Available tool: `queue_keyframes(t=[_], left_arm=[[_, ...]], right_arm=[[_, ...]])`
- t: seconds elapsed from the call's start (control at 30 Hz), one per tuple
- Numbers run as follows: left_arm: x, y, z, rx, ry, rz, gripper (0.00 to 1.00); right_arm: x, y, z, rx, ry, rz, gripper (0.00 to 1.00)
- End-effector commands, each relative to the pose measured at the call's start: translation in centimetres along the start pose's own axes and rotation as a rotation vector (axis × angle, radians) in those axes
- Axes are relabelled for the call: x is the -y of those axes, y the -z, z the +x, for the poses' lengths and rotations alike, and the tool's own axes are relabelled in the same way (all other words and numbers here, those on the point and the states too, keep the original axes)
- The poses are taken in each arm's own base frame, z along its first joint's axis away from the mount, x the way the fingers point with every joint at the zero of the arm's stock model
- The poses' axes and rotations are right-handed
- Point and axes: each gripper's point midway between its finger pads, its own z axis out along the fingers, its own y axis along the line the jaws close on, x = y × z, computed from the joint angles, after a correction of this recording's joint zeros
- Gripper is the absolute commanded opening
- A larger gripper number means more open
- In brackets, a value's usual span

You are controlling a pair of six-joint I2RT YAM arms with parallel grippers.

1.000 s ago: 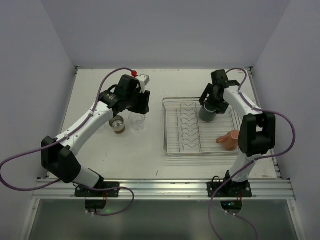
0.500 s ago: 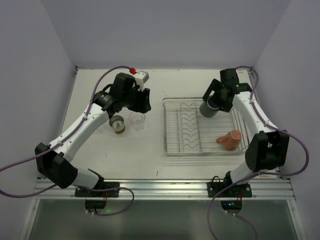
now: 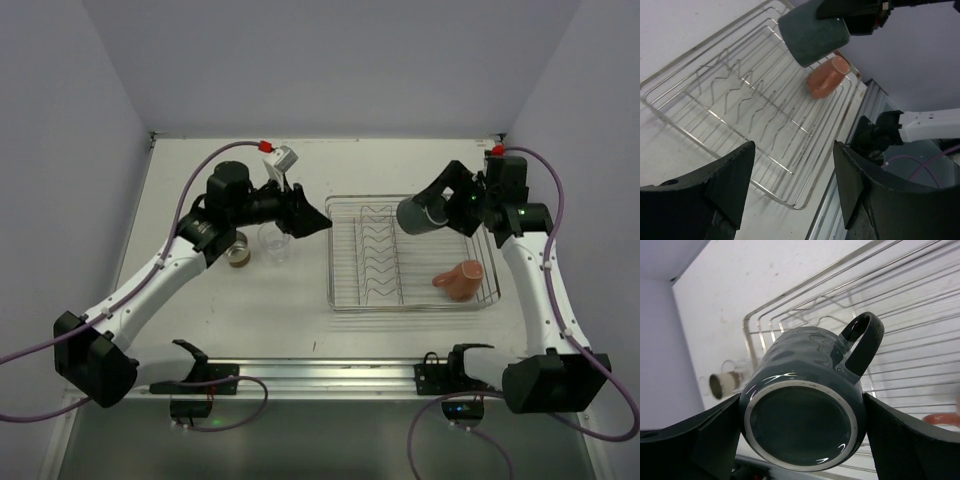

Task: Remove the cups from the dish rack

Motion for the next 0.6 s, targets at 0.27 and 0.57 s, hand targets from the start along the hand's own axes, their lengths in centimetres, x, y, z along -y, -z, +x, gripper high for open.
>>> queue_keyframes(t=[0.27, 0.57], left_arm=[[6.7, 0.5, -1.2, 0.184, 0.020, 0.456, 0.68], [8.2, -0.1, -1.8, 0.252, 0.078, 0.547, 0.68]], right_arm=[[-9.3, 6.4, 2.5, -0.135, -0.011, -0.519, 0.00], [-11.0, 7.3, 3.5, -0.206, -0.056, -0.668, 0.00]])
